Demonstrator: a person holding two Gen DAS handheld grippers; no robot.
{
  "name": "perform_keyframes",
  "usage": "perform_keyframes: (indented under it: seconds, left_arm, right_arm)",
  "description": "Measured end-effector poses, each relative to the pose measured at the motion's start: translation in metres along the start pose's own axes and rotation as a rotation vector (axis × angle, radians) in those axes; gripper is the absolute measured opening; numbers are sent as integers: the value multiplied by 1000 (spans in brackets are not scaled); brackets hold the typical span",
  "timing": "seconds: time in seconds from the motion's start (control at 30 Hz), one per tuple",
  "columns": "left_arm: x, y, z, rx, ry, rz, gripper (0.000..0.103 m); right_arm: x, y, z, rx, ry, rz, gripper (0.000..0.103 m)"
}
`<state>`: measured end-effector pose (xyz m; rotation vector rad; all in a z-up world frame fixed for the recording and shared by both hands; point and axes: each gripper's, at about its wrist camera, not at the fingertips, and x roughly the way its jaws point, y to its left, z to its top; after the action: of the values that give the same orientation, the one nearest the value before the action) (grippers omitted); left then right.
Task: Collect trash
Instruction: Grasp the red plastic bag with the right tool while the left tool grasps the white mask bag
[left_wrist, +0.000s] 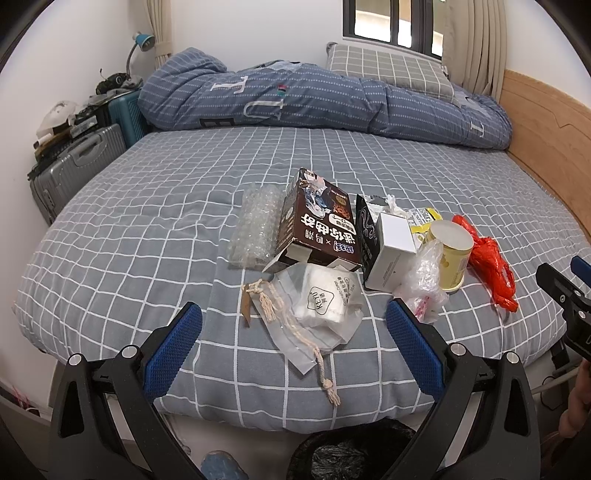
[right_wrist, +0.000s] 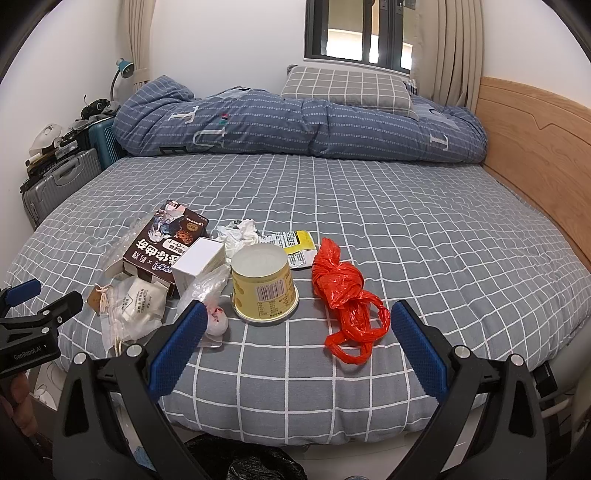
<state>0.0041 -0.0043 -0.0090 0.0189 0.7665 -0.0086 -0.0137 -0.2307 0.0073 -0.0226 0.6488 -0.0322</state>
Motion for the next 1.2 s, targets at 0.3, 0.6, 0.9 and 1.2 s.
perform_keyframes:
  seconds: [0.3, 0.6, 0.9, 1.2]
  left_arm:
    - [27, -8, 5, -8, 45, -10, 97]
    - [72, -19, 8, 20, 115, -1, 97]
    - [105, -26, 10, 23, 164, 6, 94]
    - [127, -37, 8, 44, 200, -14, 87]
  right_arm:
    - [24, -16, 9, -15, 11, -64, 95]
    - [78, -47, 14, -1, 78, -105, 95]
    - [131, -49, 13, -23, 161, -104, 91]
    - [167, -54, 13, 7, 228, -67, 79]
